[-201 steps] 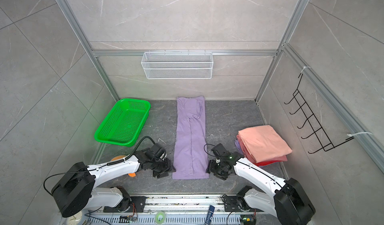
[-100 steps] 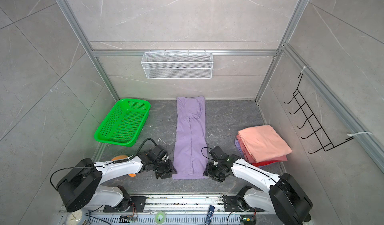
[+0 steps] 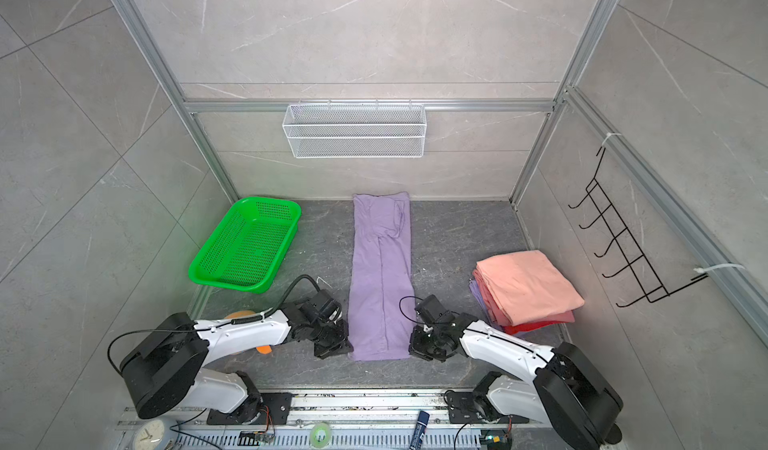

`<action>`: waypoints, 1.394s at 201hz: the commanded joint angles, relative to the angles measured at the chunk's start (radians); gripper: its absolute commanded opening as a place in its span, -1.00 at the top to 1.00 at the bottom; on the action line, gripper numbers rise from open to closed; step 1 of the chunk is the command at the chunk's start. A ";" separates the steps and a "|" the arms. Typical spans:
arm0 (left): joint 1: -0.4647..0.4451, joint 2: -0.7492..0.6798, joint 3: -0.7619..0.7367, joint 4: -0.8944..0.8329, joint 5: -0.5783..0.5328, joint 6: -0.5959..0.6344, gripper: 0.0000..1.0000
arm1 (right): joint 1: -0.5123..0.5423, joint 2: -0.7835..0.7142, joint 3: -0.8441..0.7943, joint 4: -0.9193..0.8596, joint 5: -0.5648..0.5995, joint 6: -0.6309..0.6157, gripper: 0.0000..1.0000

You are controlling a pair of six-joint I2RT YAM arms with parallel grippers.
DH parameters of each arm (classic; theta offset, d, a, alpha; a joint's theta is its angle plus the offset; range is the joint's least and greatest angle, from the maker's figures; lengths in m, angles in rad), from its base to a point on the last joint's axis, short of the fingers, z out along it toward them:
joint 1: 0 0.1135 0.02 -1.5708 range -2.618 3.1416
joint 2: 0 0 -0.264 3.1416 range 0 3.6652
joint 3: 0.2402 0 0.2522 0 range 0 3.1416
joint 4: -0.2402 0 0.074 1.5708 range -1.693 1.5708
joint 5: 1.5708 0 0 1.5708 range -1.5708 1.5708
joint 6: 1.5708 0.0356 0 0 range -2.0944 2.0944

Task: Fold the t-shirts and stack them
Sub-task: 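Lift the near end with both grippers and fold it over toward the far end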

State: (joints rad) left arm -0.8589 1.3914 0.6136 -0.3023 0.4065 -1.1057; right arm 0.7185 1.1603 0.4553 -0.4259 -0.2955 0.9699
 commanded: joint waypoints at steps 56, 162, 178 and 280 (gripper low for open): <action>-0.115 -0.246 0.071 -0.196 -0.094 -0.032 1.00 | 0.239 -0.215 0.114 -0.228 0.237 0.196 1.00; 0.280 0.254 0.550 -0.096 0.013 0.264 1.00 | -0.078 0.371 0.606 -0.023 0.369 -0.006 0.99; 0.320 0.370 0.653 -0.097 0.031 0.283 1.00 | -0.134 0.499 0.717 -0.017 0.320 -0.071 0.99; 0.497 0.698 0.941 -0.047 0.126 0.279 1.00 | -0.343 0.855 0.981 0.104 0.160 -0.124 0.94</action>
State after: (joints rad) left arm -0.3923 2.0613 1.4910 -0.3618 0.4690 -0.8593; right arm 0.3943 1.9663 1.3937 -0.3973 -0.0807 0.8772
